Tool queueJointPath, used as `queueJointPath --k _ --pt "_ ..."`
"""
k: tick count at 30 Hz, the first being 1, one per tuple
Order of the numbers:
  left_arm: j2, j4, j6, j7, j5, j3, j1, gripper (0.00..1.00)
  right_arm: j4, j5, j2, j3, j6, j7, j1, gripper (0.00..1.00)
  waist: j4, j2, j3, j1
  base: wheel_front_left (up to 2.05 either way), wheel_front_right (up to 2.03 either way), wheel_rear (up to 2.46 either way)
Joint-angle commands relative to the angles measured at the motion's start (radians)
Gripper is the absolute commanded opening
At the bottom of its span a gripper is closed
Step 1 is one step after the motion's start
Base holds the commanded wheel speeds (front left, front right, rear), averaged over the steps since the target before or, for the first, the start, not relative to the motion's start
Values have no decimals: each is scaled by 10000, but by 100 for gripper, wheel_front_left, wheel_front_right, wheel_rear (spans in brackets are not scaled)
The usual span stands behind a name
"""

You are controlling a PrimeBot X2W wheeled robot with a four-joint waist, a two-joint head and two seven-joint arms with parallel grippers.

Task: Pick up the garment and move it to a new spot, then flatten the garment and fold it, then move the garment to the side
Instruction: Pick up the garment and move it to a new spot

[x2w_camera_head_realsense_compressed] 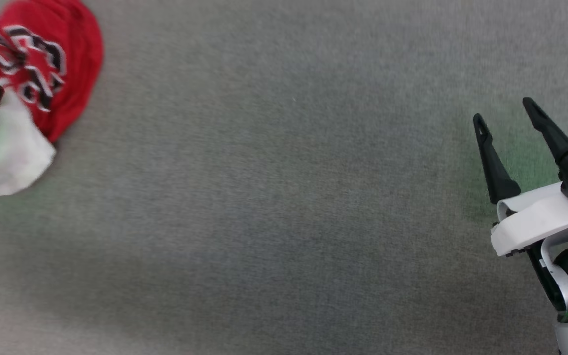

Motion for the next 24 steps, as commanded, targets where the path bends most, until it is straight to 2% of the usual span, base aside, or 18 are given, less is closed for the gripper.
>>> queueJointPath --k 1,6,13,14,15,24 --pt "-35 147 -9 35 -60 -108 -140 100 -94 -85 -16 -49 -14 49 -150 100 -639 0 1045 0 0 0 0" --pt "-92 1237 -10 652 -598 -620 -605 100 -406 -125 9 -98 -14 222 -212 100 -698 0 1409 0 0 0 0" --pt "-617 2086 11 1334 -985 -1451 -610 100 -556 -132 61 -129 -14 342 -338 100 -679 0 1547 0 0 0 0" --pt "-686 2090 11 1390 -1074 -1519 -631 35 -554 -140 75 -147 -14 336 -367 100 -662 0 1526 0 0 0 0" --pt "-706 2087 10 1425 -1149 -1593 -654 0 -529 -147 81 -165 -14 332 -375 100 -638 0 1482 0 0 0 0" --pt "195 1726 -24 -147 -1005 -2010 -1487 0 -180 65 213 -417 -14 -8 -267 100 -365 0 601 0 0 0 0"
